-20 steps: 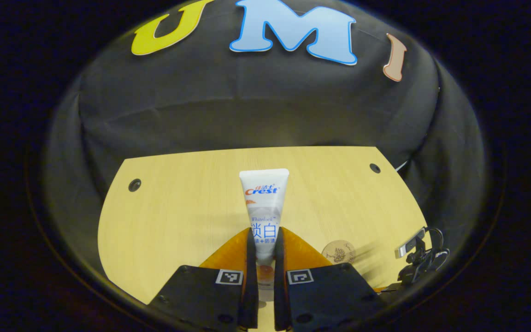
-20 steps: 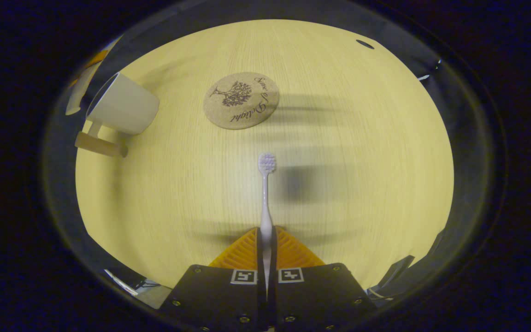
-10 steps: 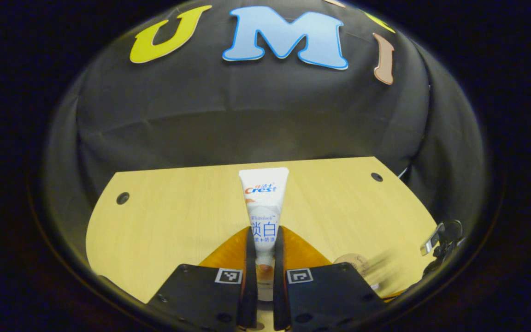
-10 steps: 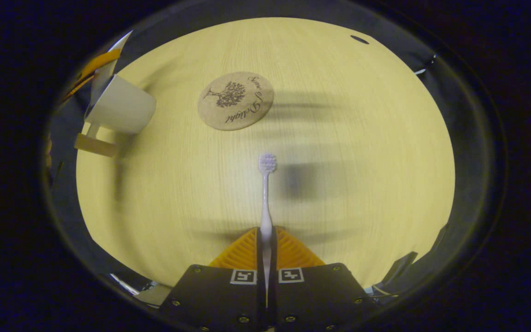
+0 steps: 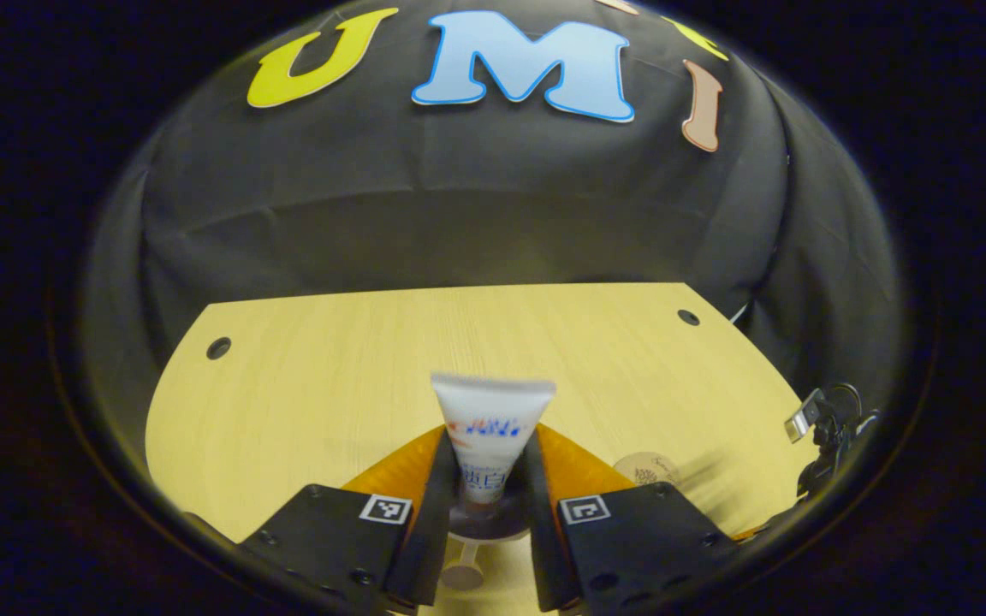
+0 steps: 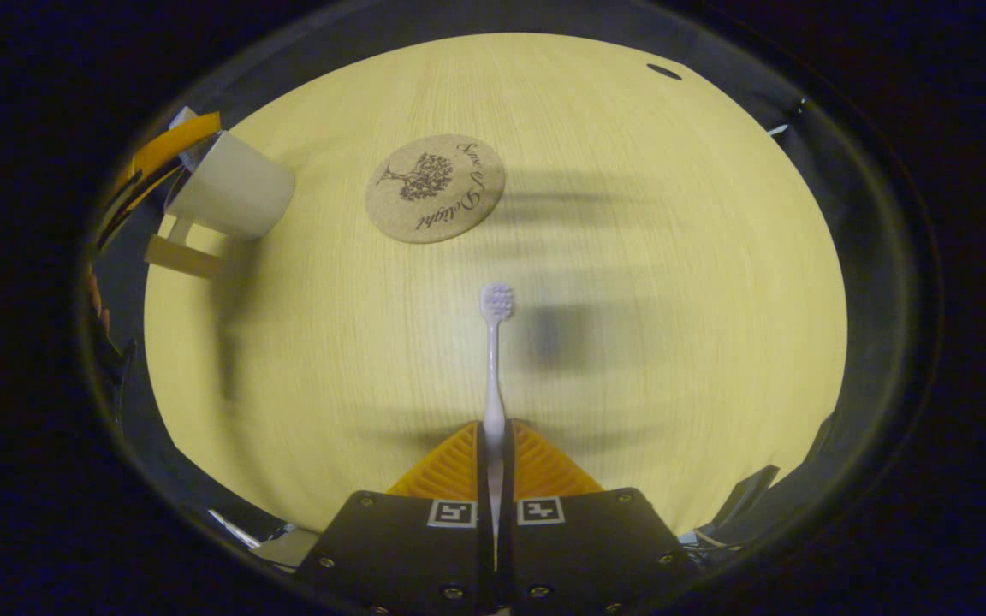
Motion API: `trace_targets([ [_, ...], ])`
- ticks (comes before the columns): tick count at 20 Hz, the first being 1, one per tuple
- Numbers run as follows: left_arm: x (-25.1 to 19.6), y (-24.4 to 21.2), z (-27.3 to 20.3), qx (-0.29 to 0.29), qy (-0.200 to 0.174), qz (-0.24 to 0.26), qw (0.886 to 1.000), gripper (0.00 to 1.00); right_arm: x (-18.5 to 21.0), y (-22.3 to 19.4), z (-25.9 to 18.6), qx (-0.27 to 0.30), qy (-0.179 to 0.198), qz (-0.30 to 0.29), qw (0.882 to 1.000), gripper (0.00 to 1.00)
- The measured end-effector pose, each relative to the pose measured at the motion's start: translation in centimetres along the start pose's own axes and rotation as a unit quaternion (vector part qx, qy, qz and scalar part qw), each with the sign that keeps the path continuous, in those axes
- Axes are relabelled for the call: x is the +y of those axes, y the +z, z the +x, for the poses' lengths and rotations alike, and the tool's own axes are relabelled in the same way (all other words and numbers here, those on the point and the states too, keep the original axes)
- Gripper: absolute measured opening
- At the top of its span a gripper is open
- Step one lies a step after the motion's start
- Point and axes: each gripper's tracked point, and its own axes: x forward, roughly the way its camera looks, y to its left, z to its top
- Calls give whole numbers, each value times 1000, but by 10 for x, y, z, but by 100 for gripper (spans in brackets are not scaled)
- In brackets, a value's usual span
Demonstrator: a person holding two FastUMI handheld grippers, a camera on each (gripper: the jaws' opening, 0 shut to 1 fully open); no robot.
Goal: Put the toothbrush and toothpaste on the desktop into the cup, then pick up the cup and place it on the coaster on the desktop.
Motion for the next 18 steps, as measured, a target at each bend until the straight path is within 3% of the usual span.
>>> trace_targets([
  [1, -4, 0, -1, -5, -1, 0, 1000, 49, 0, 0, 1, -1, 0, -1, 1000, 3],
  [3, -6, 4, -5, -13, 2, 7, 1000, 50, 0, 0, 0, -7, -2, 1, 1000, 3],
  [7, -9, 13, -17, -33, -4, 19, 999, 77, 0, 0, -1, -21, 10, 13, 1000, 2],
  [14, 2, 15, -53, -50, 4, -1, 999, 80, 9, 17, -19, -61, 45, 60, 995, 2],
  [18, 21, 7, -75, -52, 19, -23, 998, 80, 28, 40, -41, -93, 69, 58, 992, 2],
])
